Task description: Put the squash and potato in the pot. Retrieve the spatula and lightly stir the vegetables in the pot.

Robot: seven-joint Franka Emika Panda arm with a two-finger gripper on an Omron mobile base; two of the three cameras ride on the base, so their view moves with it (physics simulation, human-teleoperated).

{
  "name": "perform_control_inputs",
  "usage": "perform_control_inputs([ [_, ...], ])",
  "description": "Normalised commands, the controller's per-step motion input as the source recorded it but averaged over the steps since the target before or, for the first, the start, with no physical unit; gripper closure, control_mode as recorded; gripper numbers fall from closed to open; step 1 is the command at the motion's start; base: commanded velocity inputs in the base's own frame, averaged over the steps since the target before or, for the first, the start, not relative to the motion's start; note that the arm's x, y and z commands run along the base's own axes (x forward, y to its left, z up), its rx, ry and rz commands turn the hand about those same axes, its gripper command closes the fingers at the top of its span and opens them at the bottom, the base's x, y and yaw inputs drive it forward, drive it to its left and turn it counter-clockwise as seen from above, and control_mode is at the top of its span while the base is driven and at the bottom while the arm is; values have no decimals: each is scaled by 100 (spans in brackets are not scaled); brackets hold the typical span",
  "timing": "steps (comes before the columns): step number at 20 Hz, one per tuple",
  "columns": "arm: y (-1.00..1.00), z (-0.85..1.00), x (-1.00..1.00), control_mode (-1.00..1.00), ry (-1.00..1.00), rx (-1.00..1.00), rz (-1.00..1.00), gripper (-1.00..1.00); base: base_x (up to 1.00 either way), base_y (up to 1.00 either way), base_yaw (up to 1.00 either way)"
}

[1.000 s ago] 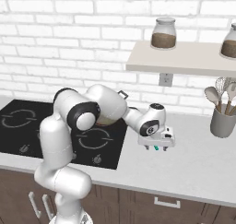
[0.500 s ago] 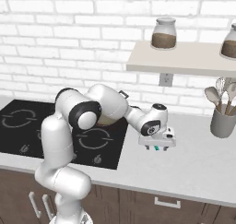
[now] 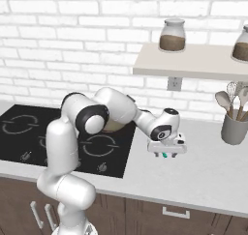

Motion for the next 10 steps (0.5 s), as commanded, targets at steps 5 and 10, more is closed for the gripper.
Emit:
perform_control_inputs([
  [5, 11, -48, 18, -100, 0, 0, 4, 100, 0, 0, 0],
  [10, 17, -59, 8, -100, 0, 0, 4, 100, 0, 0, 0],
])
